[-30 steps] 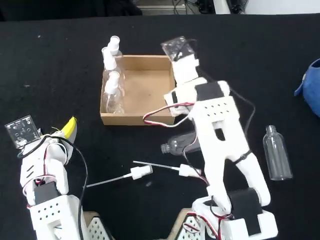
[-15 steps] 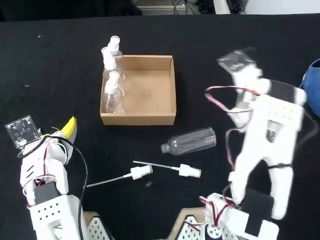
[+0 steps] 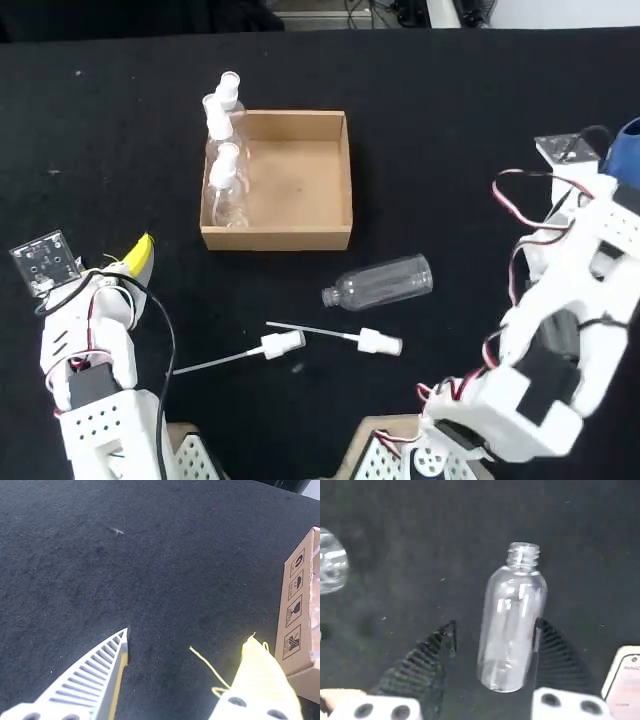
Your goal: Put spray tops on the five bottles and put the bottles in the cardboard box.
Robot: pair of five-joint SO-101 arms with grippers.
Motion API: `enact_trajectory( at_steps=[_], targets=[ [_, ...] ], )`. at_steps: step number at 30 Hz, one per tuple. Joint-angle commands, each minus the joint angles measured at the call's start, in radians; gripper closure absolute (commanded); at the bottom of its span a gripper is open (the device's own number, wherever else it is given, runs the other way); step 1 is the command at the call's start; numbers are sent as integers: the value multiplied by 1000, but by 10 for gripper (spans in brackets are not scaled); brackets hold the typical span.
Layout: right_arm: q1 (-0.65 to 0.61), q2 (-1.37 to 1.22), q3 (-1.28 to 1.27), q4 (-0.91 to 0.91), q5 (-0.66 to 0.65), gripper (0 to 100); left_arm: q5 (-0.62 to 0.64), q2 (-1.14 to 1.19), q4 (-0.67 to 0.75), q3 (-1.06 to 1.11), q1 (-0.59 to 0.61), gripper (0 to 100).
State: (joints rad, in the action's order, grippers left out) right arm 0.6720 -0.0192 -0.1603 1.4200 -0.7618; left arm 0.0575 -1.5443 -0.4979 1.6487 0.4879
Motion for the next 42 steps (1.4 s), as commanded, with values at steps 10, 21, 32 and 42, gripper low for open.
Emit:
enact_trajectory(
  at_steps=[10, 21, 32, 42],
  targets=[
    [92, -196, 130, -21, -49, 688, -2, -14, 20, -10, -1, 762],
    [60, -371, 147, -51, -54, 713, -2, -14, 20, -10, 4, 762],
    [55, -397, 344, -64, -54, 984, -2, -14, 20, -10, 4, 762],
    [140, -289, 228, -150, -32, 988, -2, -14, 20, -10, -2, 762]
  ],
)
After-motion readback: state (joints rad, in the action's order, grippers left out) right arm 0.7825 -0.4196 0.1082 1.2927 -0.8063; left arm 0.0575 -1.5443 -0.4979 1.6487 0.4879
